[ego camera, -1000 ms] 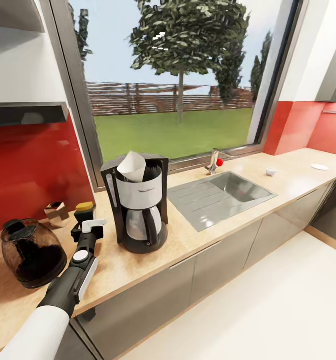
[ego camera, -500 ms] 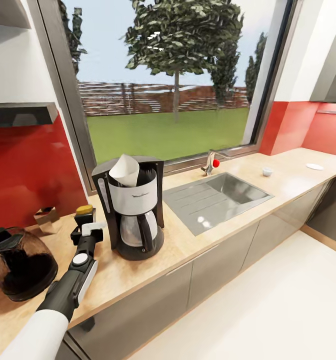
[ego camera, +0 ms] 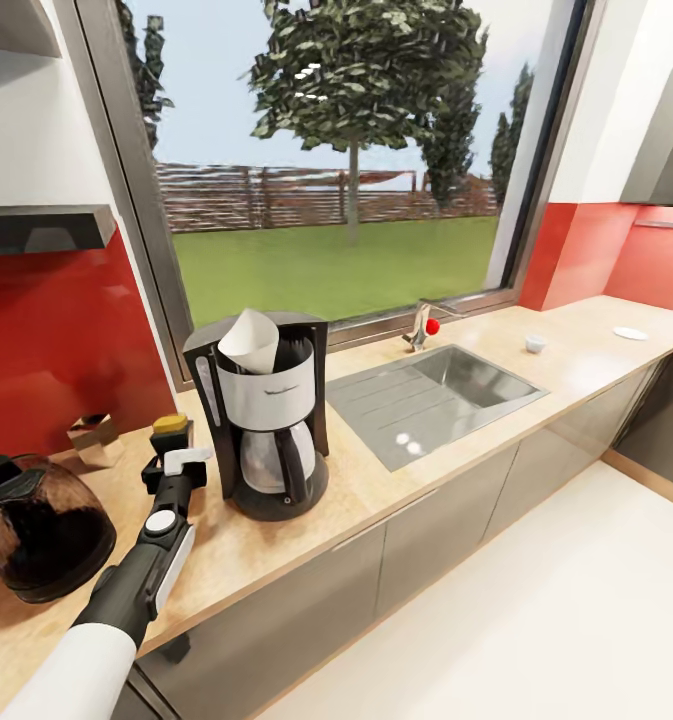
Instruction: Set up a coffee station on the kitchen countertop: keep the coffee maker on the countertop, move the bottle of coffee from the kitchen shelf to the counter next to the coffee maker, place a paper coffee filter on top of the coffee maker, put the saucer next to the coffee maker with the coffee cup on the saucer, and place the electric kettle next to the coffee maker.
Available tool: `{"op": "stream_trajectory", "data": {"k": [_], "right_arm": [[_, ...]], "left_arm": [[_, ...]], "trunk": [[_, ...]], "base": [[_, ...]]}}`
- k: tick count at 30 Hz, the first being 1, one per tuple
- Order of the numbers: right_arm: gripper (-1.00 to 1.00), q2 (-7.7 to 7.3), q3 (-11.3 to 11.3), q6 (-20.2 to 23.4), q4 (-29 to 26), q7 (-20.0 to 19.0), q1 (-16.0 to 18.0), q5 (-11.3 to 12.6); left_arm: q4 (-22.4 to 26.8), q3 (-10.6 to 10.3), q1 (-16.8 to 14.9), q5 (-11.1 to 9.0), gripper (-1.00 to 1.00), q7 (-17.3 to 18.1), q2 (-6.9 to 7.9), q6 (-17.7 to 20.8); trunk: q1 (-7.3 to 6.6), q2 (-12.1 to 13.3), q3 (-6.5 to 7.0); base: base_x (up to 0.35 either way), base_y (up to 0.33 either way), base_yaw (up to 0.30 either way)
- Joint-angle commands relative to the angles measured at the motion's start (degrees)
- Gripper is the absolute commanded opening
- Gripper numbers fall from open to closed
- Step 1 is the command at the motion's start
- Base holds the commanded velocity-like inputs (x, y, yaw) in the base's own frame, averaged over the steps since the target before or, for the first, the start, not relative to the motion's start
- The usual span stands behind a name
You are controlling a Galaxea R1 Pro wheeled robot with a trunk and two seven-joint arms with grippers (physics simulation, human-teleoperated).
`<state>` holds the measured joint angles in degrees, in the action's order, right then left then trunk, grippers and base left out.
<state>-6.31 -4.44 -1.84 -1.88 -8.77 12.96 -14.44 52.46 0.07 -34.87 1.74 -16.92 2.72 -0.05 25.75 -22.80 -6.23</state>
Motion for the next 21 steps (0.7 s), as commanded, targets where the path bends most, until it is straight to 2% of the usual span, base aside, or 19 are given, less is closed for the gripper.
{"op": "stream_trajectory", "data": {"k": [1,21], "right_arm": [[1.0,-0.02,-0.48,-0.18,0.04,-0.2,0.05,-0.51],[1.0,-0.02,-0.48,-0.18,0.04,-0.2,0.05,-0.51]], "left_arm": [[0.0,-0.05,-0.04,0.18,1.0,-0.21,0.01,-0.02],[0.1,0.02,0.77,-0.07,1.0,-0.21,0.09,-0.04]], "trunk": [[0.03,-0.12,-0.12],[0.03,-0.12,-0.12]], "base": [[0.0,0.0,0.0],[0.0,0.0,0.0]]}}
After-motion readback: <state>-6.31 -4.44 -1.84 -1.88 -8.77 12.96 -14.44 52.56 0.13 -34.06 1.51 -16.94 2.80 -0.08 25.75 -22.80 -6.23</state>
